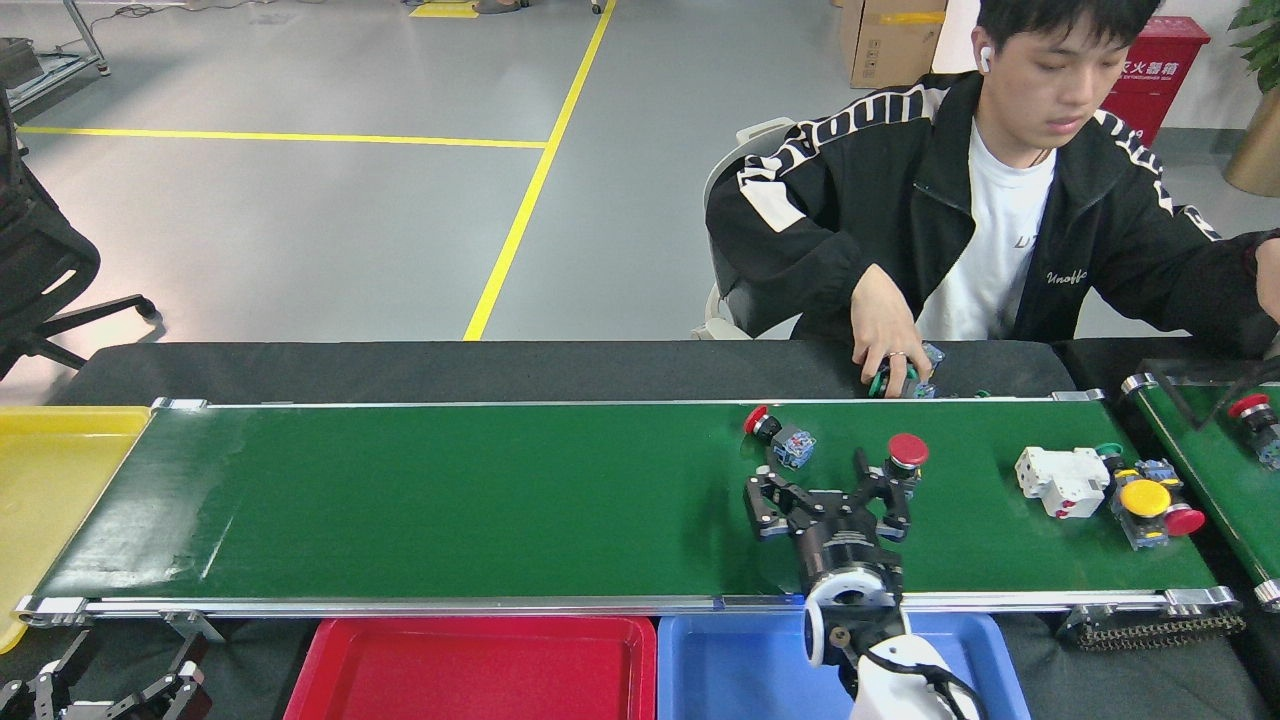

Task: Pick switch part from conveyor to tray

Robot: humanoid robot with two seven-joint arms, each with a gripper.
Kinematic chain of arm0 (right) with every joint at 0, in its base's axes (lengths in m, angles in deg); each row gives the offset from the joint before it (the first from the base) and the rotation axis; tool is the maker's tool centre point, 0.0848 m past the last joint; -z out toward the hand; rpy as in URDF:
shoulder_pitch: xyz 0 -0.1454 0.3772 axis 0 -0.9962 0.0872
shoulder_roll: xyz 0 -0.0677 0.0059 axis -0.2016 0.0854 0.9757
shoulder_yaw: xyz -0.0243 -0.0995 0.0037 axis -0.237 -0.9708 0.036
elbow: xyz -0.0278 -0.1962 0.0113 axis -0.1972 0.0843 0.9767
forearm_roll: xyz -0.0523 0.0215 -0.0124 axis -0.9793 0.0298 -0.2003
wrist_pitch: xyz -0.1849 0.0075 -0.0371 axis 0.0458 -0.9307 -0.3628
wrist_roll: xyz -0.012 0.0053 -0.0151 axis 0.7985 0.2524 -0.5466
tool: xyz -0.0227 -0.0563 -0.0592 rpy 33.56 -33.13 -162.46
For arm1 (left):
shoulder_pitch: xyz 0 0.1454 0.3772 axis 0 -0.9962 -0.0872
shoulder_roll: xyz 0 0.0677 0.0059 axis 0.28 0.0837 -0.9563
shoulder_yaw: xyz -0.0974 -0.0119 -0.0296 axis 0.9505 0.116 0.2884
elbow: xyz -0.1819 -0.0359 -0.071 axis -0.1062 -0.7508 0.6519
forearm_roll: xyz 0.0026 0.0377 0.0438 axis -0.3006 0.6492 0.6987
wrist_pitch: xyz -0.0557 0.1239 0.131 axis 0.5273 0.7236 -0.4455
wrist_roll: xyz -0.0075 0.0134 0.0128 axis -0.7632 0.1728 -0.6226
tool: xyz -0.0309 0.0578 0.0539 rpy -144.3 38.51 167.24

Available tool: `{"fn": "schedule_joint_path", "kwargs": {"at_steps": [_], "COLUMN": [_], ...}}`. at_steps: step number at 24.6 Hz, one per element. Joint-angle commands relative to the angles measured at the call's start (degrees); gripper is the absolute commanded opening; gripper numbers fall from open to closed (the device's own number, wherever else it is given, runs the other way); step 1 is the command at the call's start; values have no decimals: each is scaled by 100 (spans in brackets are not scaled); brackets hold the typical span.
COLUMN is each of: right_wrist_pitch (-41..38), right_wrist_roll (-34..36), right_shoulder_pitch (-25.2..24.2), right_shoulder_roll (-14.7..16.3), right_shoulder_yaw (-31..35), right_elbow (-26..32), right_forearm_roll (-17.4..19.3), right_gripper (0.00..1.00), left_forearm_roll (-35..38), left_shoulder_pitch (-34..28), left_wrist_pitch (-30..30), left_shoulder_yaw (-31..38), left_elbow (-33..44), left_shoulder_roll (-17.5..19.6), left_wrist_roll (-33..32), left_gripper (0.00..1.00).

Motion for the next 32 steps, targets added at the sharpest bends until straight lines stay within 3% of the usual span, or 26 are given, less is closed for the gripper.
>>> {"fn": "schedule_joint_path", "kwargs": {"at_steps": [1, 9, 13, 15, 16, 18, 20, 23, 26, 29, 32], "right_wrist_pitch": [17, -27, -53, -79, -114, -308, -484, -642, -923, -1450, -2742], "right_wrist_roll": [3, 46, 46, 29, 11, -15, 20, 46, 46, 29, -15], "right_shoulder_pitch": [343, 1424, 1583, 1583, 1591, 1600, 1600, 1609, 1565, 1029, 211], "right_shoulder_roll": [-120, -585, -585, -585, -585, -585, -577, -577, -568, -541, -164], "right_shoulder_yaw": [-3, -91, -187, -258, -363, -425, -416, -425, -434, -477, -583], "right_elbow": [-281, -2215, -2311, -2329, -2338, -2346, -2329, -2294, -1995, -764, 826], "right_forearm_roll": [-11, 59, 217, 296, 314, 314, 367, 472, 472, 455, 446], "right_gripper": [99, 99, 95, 49, 31, 24, 5, 2, 2, 2, 2], "left_forearm_roll": [10, 37, 265, 292, 283, 283, 274, 265, 248, 230, 230], "left_shoulder_pitch": [44, 193, 369, 369, 369, 378, 378, 369, 352, 290, 246], "left_wrist_pitch": [19, 10, 36, 36, 36, 36, 28, 36, 36, 28, 19], "left_shoulder_yaw": [9, -140, -386, -386, -386, -386, -378, -325, -237, -26, 167], "left_elbow": [59, 59, 7, 7, 7, 7, -2, 7, 7, 7, 7], "left_shoulder_roll": [38, 65, 38, 21, 21, 21, 21, 21, -32, -49, -49], "left_wrist_roll": [43, 43, 43, 43, 43, 43, 43, 43, 43, 43, 43], "left_gripper": [100, 100, 100, 100, 100, 100, 100, 100, 100, 100, 100]}}
